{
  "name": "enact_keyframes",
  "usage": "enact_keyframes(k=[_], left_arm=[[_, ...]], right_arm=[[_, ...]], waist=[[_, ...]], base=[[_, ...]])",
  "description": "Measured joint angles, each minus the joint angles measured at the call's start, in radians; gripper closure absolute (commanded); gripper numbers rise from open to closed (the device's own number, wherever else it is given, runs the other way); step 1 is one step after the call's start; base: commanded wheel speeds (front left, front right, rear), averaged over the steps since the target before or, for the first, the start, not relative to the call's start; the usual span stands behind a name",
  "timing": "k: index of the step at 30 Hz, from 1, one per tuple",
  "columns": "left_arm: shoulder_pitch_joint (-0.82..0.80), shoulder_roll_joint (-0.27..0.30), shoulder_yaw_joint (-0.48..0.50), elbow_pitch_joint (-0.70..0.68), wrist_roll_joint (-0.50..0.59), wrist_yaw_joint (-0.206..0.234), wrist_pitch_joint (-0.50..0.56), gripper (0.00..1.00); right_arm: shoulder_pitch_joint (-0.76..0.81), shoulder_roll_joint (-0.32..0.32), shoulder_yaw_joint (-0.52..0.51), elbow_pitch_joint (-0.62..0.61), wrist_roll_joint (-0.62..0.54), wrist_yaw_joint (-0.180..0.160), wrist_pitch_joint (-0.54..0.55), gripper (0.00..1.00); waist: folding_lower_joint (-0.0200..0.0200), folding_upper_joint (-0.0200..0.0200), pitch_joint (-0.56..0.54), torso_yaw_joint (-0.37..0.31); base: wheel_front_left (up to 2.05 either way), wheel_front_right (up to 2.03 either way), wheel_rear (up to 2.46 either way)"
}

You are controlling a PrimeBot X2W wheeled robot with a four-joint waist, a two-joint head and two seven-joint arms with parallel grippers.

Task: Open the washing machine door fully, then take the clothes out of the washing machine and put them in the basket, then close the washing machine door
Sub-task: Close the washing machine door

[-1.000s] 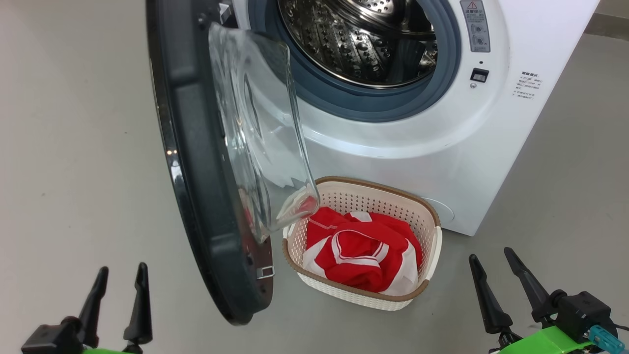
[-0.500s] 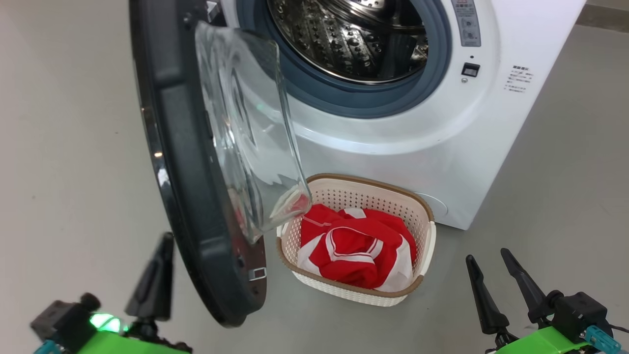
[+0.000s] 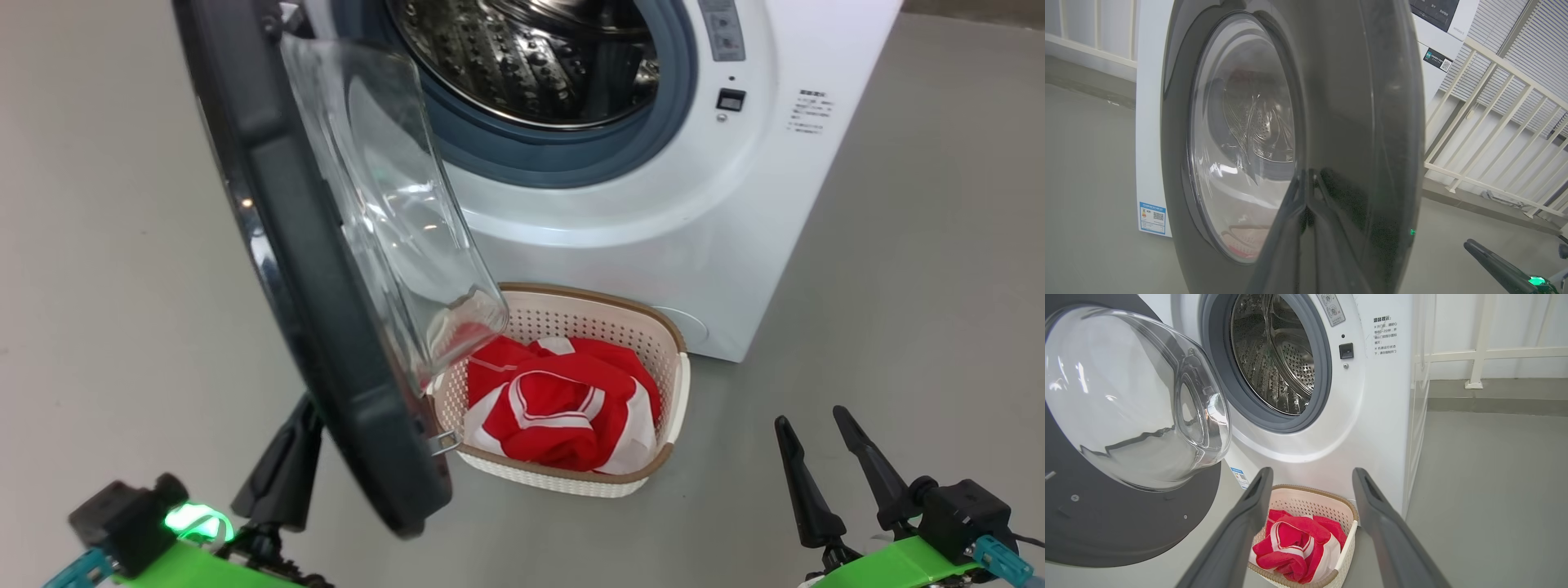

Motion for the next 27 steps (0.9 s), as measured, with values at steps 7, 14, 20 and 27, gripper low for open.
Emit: enact_keyframes(k=[7,14,20,27], left_arm=[[-0.066,-0.004,-0.074,0.015,0.002,0.000,0.000,1.00],[-0.160,-0.032,-0.120,0.085,0.018,0.000,0.000,1.00],[-0.276,-0.055,-0.170,0.163,0.051,0.000,0.000,1.00],[-0.400,-0.102,-0.168,0.256,0.087,0.000,0.000,1.00]], right_arm=[[-0.012,0.003,-0.004,0.000,0.000,0.000,0.000,0.00],[-0.026,0.007,-0.004,0.000,0.000,0.000,0.000,0.00],[-0.047,0.013,-0.005,-0.001,0.000,0.000,0.000,0.00],[-0.063,0.023,-0.005,-0.001,0.006,0.000,0.000,0.00]], waist=[[0.0000,0.0000,0.012,-0.034],[0.0000,-0.0001,0.026,-0.068],[0.0000,-0.0001,0.047,-0.113],[0.0000,0.0000,0.074,-0.183]], base=[[0.00,0.00,0.00],[0.00,0.00,0.00],[0.00,0.00,0.00],[0.00,0.00,0.00]])
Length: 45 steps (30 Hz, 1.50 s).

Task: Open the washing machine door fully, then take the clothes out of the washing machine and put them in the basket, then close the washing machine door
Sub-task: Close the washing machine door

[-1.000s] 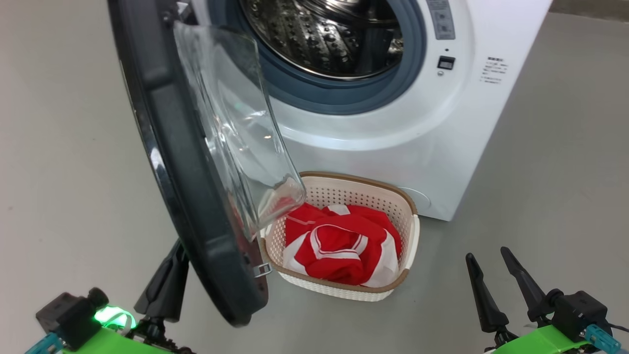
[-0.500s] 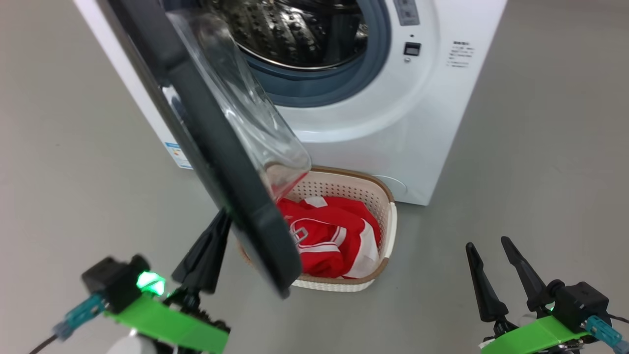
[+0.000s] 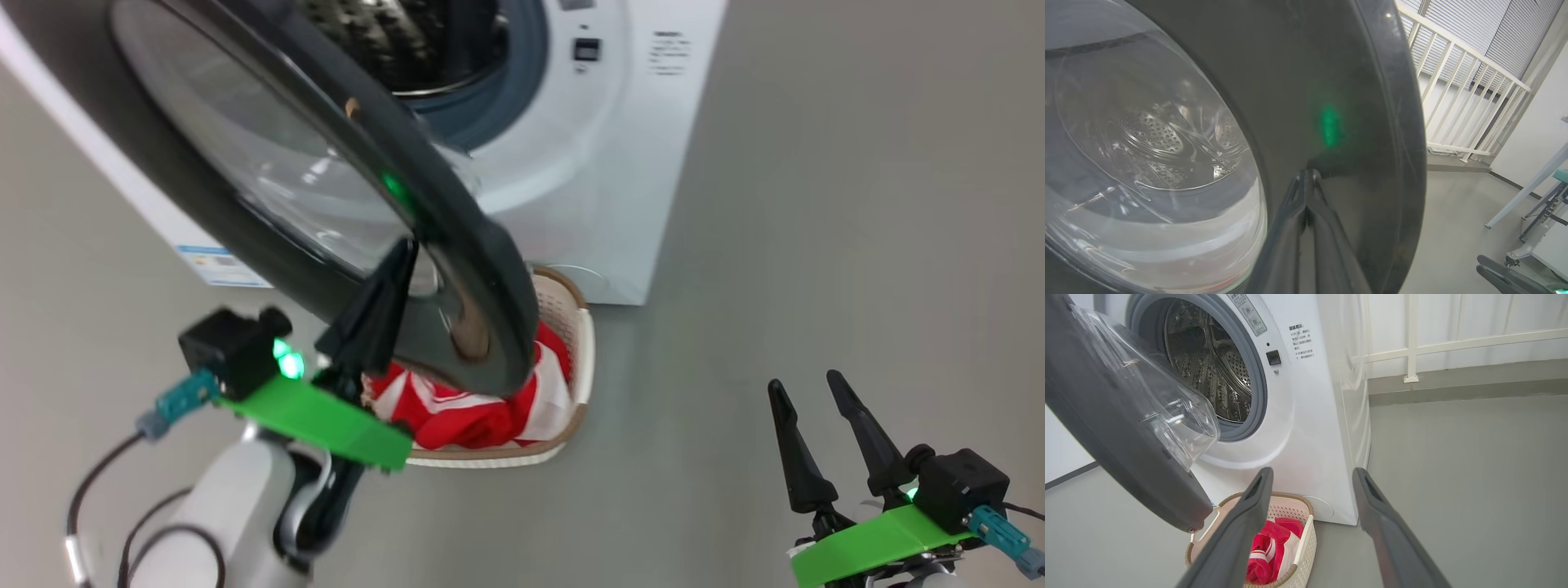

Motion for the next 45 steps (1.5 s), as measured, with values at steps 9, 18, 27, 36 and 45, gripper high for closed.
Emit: enact_keyframes(k=[9,18,27,36,45], left_arm=[[-0.166,-0.062,0.066,0.118,0.035,0.000,0.000,1.00],[-0.303,-0.073,0.101,0.234,0.026,0.000,0.000,1.00],[-0.331,-0.062,0.119,0.292,0.051,-0.001,0.000,1.00],[-0.221,-0.056,0.156,0.292,0.071,-0.001,0.000,1.00],[-0.026,-0.066,0.233,0.264,0.115,-0.001,0.000,0.97]], right_arm=[[-0.038,0.010,0.003,-0.001,0.004,0.000,0.000,0.00],[-0.062,0.014,0.007,0.000,0.016,0.000,0.000,0.00],[-0.062,0.015,0.000,0.001,0.028,0.000,0.000,0.00],[-0.060,0.016,-0.010,0.002,0.028,0.000,0.000,0.00],[-0.053,0.017,-0.036,0.003,0.015,0.000,0.000,0.00]], waist=[[0.0000,0.0000,0.043,-0.098],[0.0000,0.0000,0.084,-0.189],[0.0000,0.0000,0.095,-0.227],[0.0000,0.0000,0.065,-0.210],[0.0000,0.0000,0.038,-0.167]], base=[[0.00,0.00,0.00],[0.00,0.00,0.00],[0.00,0.00,0.00],[0.00,0.00,0.00],[0.00,0.00,0.00]])
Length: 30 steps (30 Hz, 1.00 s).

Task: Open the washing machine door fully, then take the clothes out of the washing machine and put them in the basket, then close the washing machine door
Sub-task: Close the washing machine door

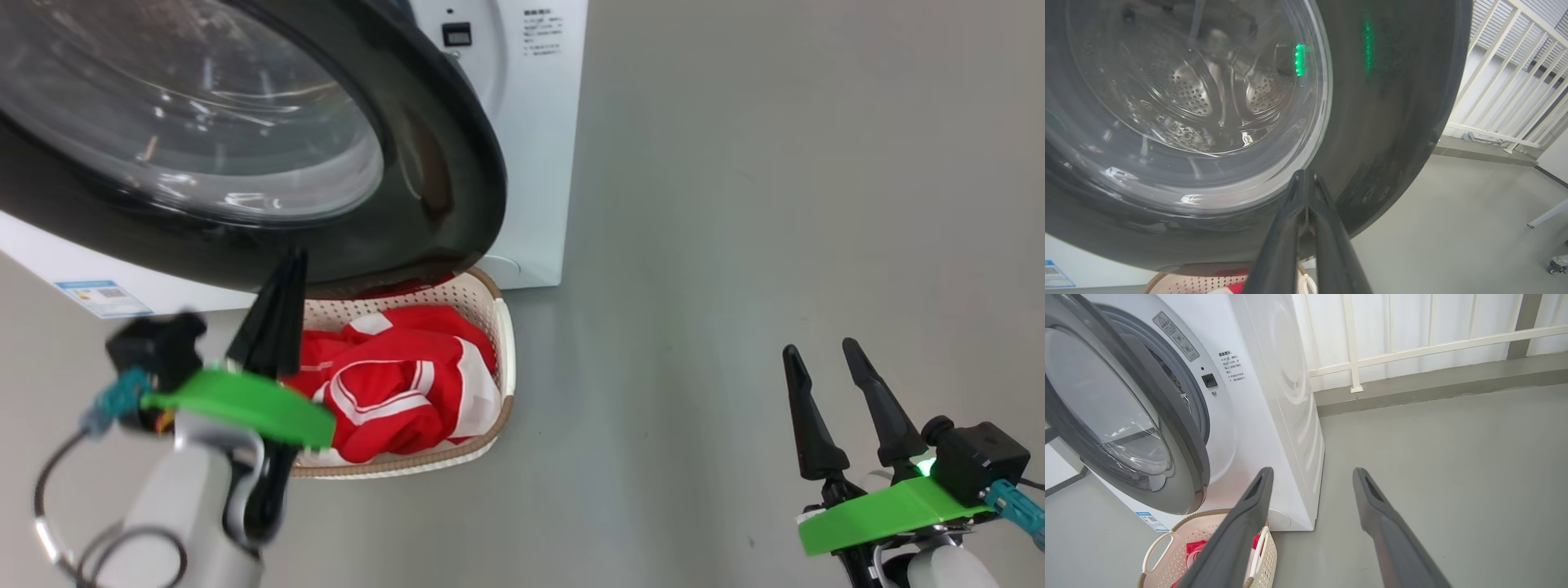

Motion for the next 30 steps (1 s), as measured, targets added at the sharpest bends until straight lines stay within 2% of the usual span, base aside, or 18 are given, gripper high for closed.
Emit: enact_keyframes(k=[7,12,18,21,22,23,25,26,30], left_arm=[[0.160,-0.022,0.065,-0.035,0.017,0.000,0.000,0.82],[0.243,-0.029,0.103,-0.059,0.062,0.000,0.000,0.80],[0.319,-0.028,0.138,-0.086,0.122,0.000,0.000,0.60],[0.353,-0.029,0.159,-0.099,0.132,0.000,0.000,0.53],[0.363,-0.028,0.166,-0.103,0.142,0.000,0.000,0.47],[0.363,-0.028,0.166,-0.103,0.142,0.000,0.000,0.38],[0.384,-0.029,0.180,-0.114,0.160,0.000,0.000,0.07],[0.394,-0.030,0.190,-0.121,0.166,0.000,0.000,0.00],[0.424,-0.033,0.213,-0.145,0.193,0.000,0.000,0.00]], right_arm=[[0.035,0.000,-0.012,0.003,-0.008,0.000,0.000,0.00],[0.045,-0.001,-0.027,0.005,-0.009,0.000,0.000,0.00],[0.076,-0.006,-0.036,0.005,-0.010,0.000,0.000,0.00],[0.093,-0.008,-0.045,0.005,-0.010,0.000,0.000,0.00],[0.099,-0.009,-0.048,0.005,-0.010,0.000,0.000,0.00],[0.099,-0.009,-0.048,0.005,-0.010,0.000,0.000,0.00],[0.110,-0.009,-0.052,0.004,-0.010,0.000,0.000,0.00],[0.116,-0.010,-0.055,0.003,-0.010,0.000,0.000,0.00],[0.132,-0.010,-0.067,0.002,-0.010,0.000,0.000,0.00]], waist=[[0.0000,0.0000,-0.029,0.029],[0.0000,0.0000,-0.050,0.048],[0.0000,0.0000,-0.073,0.057],[0.0000,0.0000,-0.084,0.056],[0.0000,0.0000,-0.088,0.056],[0.0000,0.0000,-0.088,0.056],[0.0000,0.0000,-0.096,0.053],[0.0000,0.0000,-0.100,0.052],[0.0000,0.0000,-0.112,0.049]], base=[[0.00,0.00,0.00],[0.00,0.00,0.00],[0.00,0.00,0.00],[0.00,0.00,0.00],[0.00,0.00,0.00],[0.00,0.00,0.00],[0.00,0.00,0.00],[0.00,0.00,0.00],[0.00,0.00,0.00]])
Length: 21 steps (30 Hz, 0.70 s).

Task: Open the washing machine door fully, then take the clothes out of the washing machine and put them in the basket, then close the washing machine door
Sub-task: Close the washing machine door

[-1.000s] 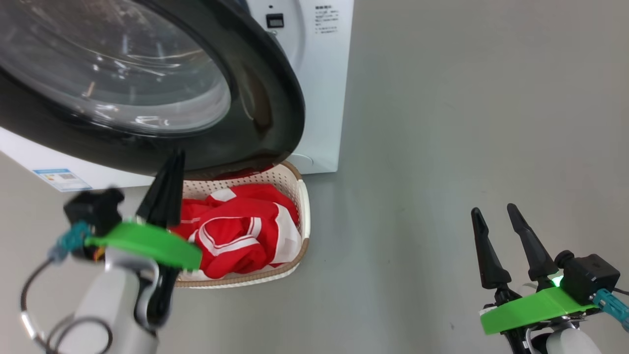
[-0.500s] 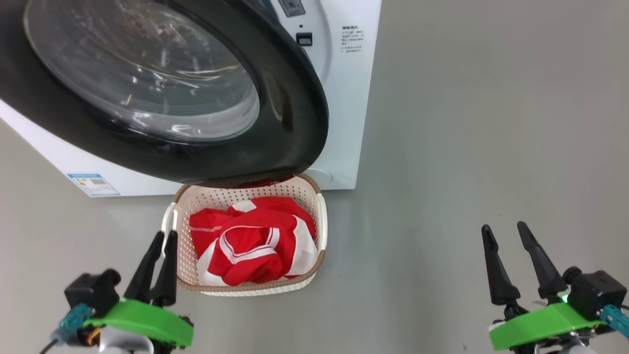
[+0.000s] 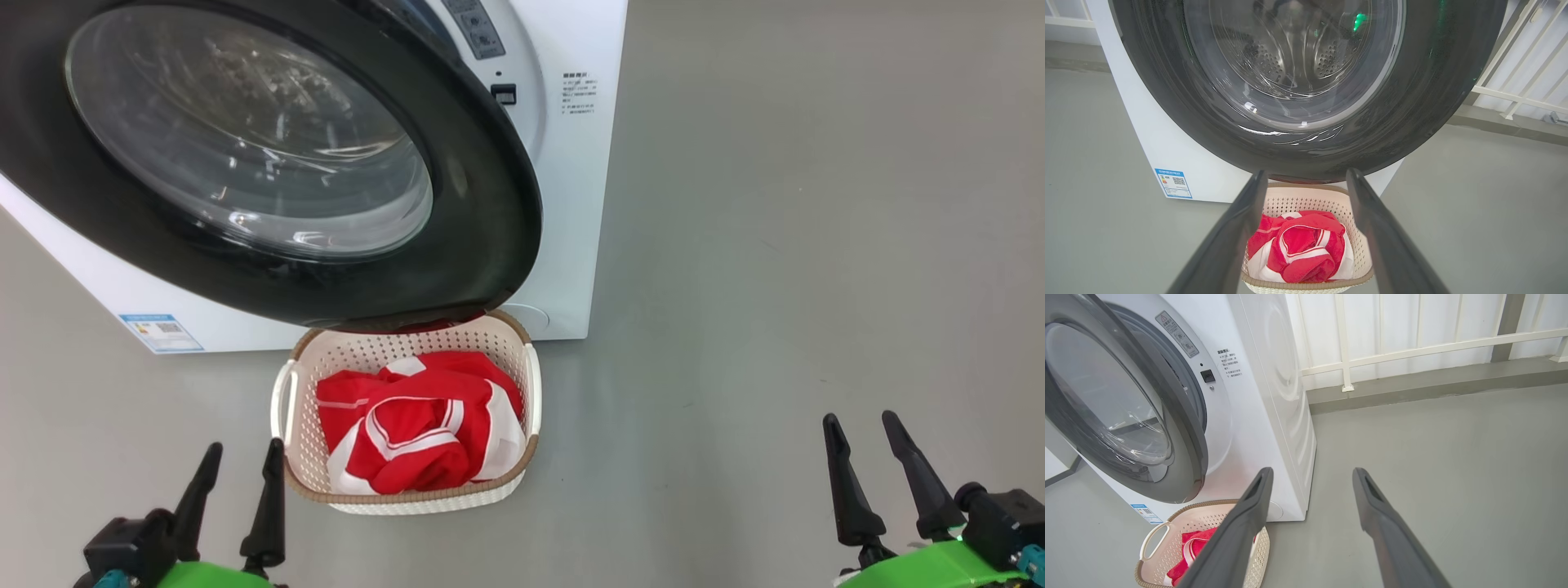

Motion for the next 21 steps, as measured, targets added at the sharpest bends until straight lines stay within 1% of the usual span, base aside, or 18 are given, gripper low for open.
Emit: enact_keyframes(k=[8,21], left_arm=[[0.047,-0.007,0.046,-0.052,0.061,0.000,0.000,0.00],[0.062,-0.030,0.063,-0.073,0.069,0.000,0.000,0.00]], right_arm=[[0.027,0.000,-0.015,-0.011,0.000,0.000,0.000,0.00],[0.033,0.000,-0.020,-0.013,-0.002,0.000,0.000,0.00]], waist=[[0.0000,0.0000,-0.015,0.002],[0.0000,0.0000,-0.002,0.010]], base=[[0.00,0.00,0.00],[0.00,0.00,0.00]])
